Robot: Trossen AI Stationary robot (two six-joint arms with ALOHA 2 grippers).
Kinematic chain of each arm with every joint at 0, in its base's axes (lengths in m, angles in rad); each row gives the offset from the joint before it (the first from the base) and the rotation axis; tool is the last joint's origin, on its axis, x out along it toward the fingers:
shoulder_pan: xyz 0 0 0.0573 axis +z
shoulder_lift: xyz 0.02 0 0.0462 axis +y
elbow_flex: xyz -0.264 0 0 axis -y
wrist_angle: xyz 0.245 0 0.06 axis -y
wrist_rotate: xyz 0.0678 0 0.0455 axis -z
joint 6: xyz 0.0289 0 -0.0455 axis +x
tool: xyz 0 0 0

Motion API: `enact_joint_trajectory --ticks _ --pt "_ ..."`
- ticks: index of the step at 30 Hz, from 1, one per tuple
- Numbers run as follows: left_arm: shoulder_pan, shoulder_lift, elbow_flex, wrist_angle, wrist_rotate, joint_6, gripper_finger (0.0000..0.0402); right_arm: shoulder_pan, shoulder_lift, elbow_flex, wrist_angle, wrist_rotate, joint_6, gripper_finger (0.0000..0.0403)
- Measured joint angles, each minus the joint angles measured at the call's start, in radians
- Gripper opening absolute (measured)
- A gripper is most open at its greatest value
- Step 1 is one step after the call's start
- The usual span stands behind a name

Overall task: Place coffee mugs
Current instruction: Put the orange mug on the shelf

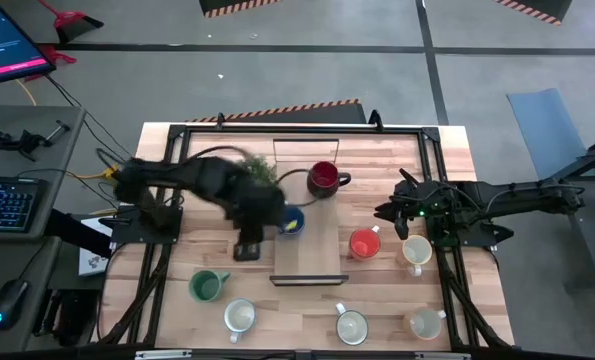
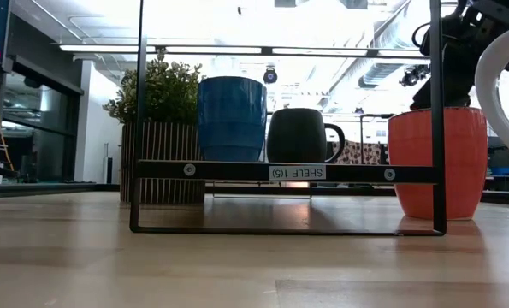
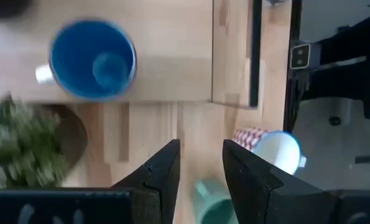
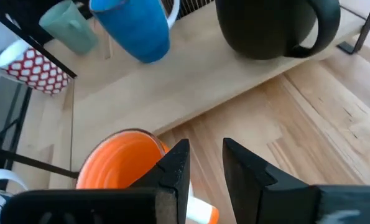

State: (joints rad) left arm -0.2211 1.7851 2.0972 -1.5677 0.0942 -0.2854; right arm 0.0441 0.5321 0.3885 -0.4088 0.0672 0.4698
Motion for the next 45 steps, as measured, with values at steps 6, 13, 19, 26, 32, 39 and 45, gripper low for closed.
enact_joint_trajectory --ticks 6,13,19,26,32,39,45 --pt "-0.143 -0.207 -0.331 0.041 -0.124 -0.236 0.0111 0.0 -0.003 0.0 0.078 -0.016 -0.007 0.0076" --pt "-0.288 -0.414 -0.681 0.26 -0.203 -0.499 0.0111 0.0 -0.003 0.0 0.205 -0.024 -0.039 0.0076" --pt "-0.409 -0.555 -0.897 0.374 -0.326 -0.656 0.011 0.009 -0.002 0.033 0.228 -0.026 -0.085 0.0076" --pt "-0.492 -0.641 -1.076 0.469 -0.387 -0.718 0.011 0.04 0.074 0.276 -0.145 0.012 -0.105 0.0076" --pt "-0.493 -0.645 -1.12 0.484 -0.396 -0.717 0.011 0.061 0.212 0.478 -0.339 0.037 -0.161 0.0076" --pt "-0.493 -0.645 -1.12 0.482 -0.423 -0.719 0.011 0.061 0.312 0.625 -0.505 0.03 -0.281 0.0076" --pt "-0.482 -0.645 -1.12 0.482 -0.458 -0.761 0.011 0.061 0.34 0.654 -0.51 0.036 -0.263 0.0076"
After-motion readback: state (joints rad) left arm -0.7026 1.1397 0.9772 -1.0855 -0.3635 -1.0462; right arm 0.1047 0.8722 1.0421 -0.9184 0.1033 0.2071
